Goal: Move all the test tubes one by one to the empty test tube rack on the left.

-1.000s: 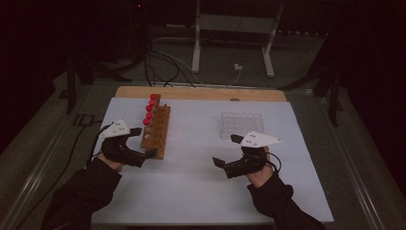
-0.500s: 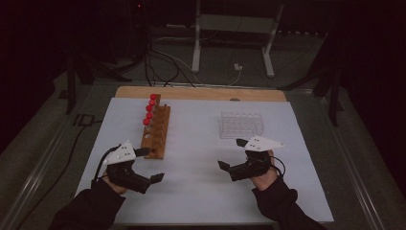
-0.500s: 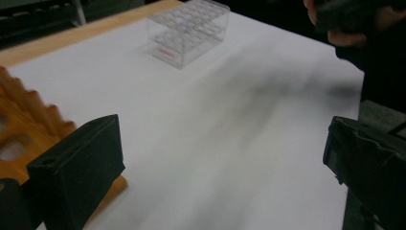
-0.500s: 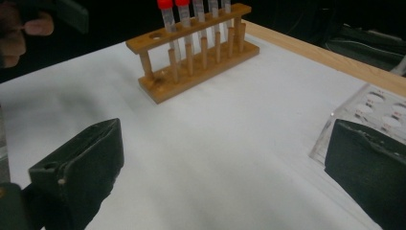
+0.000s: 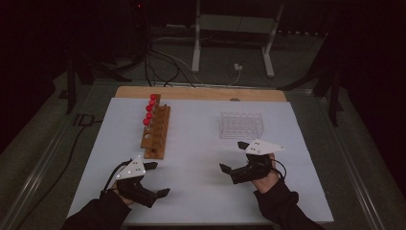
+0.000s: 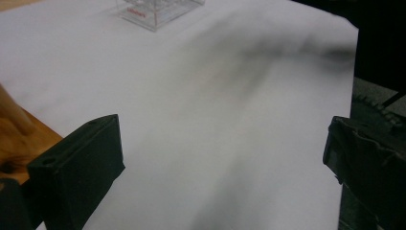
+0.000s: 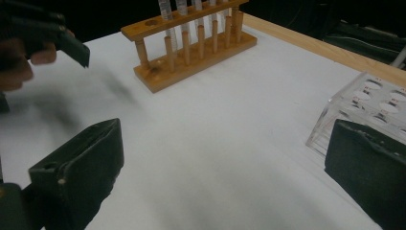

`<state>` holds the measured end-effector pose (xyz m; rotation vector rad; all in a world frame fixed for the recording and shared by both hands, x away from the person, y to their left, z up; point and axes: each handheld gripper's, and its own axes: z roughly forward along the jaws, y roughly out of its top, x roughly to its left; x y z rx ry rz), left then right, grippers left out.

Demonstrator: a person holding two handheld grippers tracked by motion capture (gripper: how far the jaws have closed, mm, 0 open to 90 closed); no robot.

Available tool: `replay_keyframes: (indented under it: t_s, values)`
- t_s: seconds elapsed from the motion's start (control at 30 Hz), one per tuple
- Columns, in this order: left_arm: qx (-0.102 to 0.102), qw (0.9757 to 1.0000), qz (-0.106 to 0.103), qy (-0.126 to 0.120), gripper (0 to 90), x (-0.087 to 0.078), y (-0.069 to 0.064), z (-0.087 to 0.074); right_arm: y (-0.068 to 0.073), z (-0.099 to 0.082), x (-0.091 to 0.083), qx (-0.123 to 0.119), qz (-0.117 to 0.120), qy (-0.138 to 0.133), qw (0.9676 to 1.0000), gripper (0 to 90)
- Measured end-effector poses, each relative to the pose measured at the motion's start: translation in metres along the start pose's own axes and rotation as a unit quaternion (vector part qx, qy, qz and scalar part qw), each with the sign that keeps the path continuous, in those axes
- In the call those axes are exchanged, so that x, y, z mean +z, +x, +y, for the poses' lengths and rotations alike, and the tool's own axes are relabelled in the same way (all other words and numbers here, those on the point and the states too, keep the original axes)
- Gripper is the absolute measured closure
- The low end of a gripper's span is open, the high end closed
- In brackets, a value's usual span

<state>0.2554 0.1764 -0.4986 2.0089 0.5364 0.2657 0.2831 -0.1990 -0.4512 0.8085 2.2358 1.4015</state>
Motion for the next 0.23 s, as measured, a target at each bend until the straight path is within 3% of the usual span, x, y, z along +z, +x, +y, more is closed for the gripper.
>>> replay_keyframes:
  t_s: [0.23]
  values:
    - [0.003, 0.9998, 0.022, 0.001, 0.8, 0.0107, 0.0017, -0.0118, 0.0002, -0.0009, 0.0007, -0.006, -0.002, 0.003, 1.0, 0.0]
